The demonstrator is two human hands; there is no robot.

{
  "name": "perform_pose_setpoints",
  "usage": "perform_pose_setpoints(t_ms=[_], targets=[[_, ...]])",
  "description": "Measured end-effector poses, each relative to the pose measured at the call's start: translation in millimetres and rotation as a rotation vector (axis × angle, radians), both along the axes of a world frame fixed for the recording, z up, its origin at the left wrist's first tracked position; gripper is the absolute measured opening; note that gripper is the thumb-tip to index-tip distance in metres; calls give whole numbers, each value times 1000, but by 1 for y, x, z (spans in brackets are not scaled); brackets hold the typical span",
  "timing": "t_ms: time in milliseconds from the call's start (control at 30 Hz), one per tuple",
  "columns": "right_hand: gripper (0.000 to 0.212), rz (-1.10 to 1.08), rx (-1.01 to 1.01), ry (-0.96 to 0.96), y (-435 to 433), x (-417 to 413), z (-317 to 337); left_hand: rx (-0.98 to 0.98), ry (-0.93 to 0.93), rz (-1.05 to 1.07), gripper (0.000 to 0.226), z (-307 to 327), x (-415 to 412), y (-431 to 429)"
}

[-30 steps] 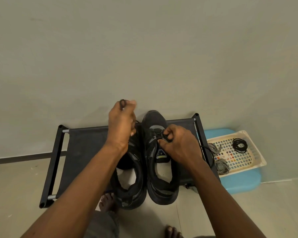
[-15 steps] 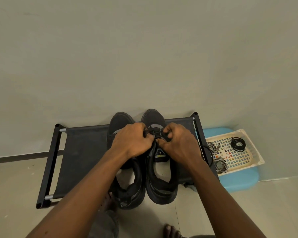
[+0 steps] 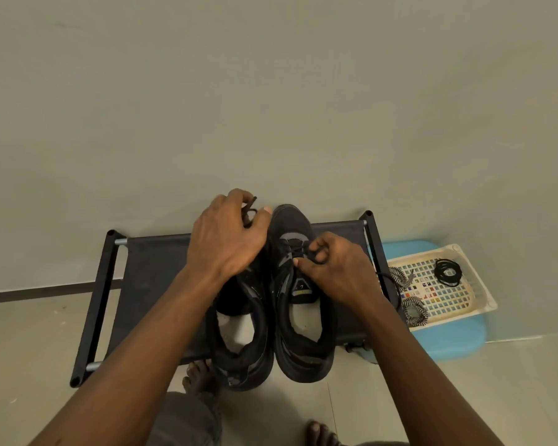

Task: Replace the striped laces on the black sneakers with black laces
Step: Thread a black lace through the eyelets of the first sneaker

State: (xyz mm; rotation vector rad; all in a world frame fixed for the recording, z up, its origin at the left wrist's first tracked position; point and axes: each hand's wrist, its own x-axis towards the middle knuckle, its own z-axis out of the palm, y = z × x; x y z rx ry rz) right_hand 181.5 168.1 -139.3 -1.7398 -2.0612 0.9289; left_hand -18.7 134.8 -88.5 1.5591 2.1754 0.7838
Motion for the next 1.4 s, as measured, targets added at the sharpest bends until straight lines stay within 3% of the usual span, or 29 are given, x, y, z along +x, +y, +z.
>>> perform_pose_setpoints(t_ms=[167, 333, 500, 567, 700, 800, 867, 967, 1067, 1167, 1300, 1400], targets=[[30, 14, -42, 43, 0, 3, 0, 119, 145, -34, 41, 6, -17, -1], [20, 14, -61, 113, 4, 5, 4, 114, -61, -115, 45, -3, -15, -1], [11, -27, 15, 194, 4, 3, 4, 144, 37, -215, 50, -12, -8, 0], [7, -32, 40, 265, 2, -1, 6, 179, -183, -131, 48, -10, 0, 0], [13, 38, 72, 482, -9, -20, 20, 110, -1016, 88, 58, 3, 23, 6], [21, 132, 124, 416, -19, -34, 18, 56, -1339, 135, 71, 7, 31, 6], [22, 131, 158, 355, -22, -37, 13, 49, -1438, 134, 74, 7, 32, 5], [13, 119, 186, 388, -22, -35, 13, 44, -1507, 135, 71, 7, 29, 5], [15, 107, 186, 412, -20, -35, 15, 54, -1580, 124, 52, 9, 32, 3], [20, 45, 92, 580, -17, -36, 14, 41, -1604, 113, 55, 6, 34, 1], [27, -17, 87, 661, -15, -34, 13, -69, -1321, 81, 29, 1, 34, 0], [28, -7, 85, 625, -15, -32, 12, -18, -1234, 82, 23, 1, 41, -3]])
